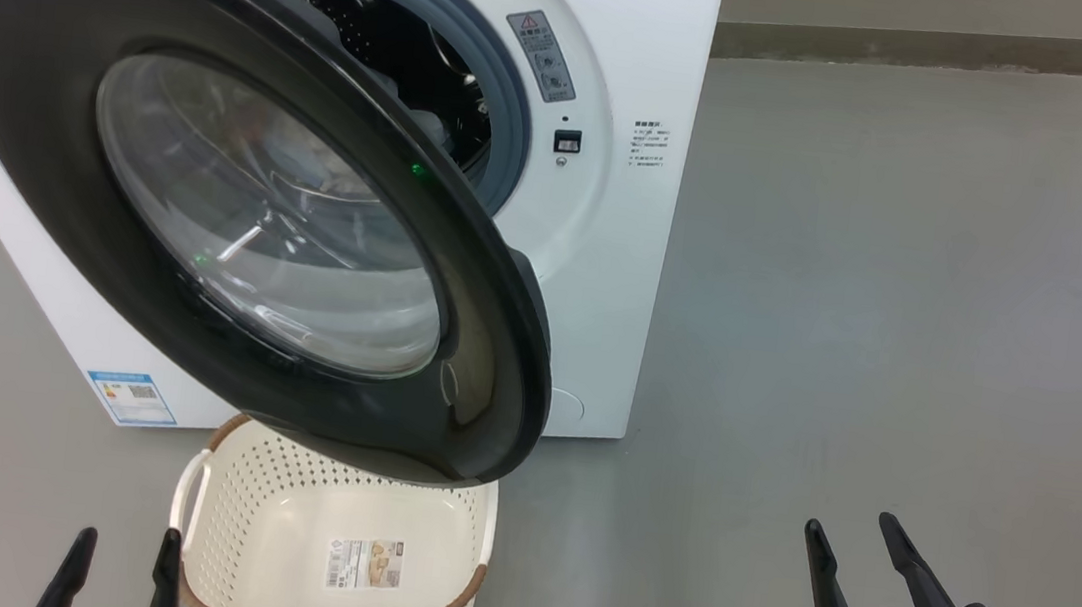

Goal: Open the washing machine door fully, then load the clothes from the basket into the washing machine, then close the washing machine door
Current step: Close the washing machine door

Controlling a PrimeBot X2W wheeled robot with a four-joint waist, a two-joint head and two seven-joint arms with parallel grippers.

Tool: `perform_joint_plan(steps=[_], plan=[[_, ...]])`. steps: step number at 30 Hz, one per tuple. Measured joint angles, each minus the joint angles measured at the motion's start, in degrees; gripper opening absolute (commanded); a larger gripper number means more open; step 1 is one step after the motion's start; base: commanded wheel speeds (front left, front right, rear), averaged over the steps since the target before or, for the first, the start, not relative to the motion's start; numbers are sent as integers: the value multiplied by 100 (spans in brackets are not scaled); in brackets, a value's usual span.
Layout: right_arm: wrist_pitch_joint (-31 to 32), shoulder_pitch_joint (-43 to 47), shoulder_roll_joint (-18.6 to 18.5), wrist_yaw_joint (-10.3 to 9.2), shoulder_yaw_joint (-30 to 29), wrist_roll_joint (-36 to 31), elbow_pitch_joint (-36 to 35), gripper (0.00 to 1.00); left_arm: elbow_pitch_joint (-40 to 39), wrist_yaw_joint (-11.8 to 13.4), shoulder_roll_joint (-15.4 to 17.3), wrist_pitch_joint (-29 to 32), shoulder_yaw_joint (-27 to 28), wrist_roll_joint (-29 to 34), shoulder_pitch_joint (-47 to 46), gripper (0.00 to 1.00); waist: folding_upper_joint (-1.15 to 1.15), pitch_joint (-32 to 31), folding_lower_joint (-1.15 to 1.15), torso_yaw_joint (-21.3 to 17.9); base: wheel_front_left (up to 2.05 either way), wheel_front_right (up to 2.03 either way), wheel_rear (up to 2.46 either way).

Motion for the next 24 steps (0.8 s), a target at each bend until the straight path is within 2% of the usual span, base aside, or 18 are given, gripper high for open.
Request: perform_joint_plan(steps=[9,10,11,24], plan=[[0,0,1,0,1,1,-1,100,0,55,1,0,-16,0,-1,100,0,29,0,-14,0,0,0],[0,0,1,0,2,1,-1,85,0,56,1,0,-19,0,-1,100,0,31,0,-17,0,0,0],[0,0,1,0,2,3,-1,0,1,56,1,0,-23,0,-1,100,0,34,0,-19,0,0,0],[57,-8,3,0,16,149,10,0,5,114,16,-8,-46,1,-6,100,0,91,0,45,0,0,0]])
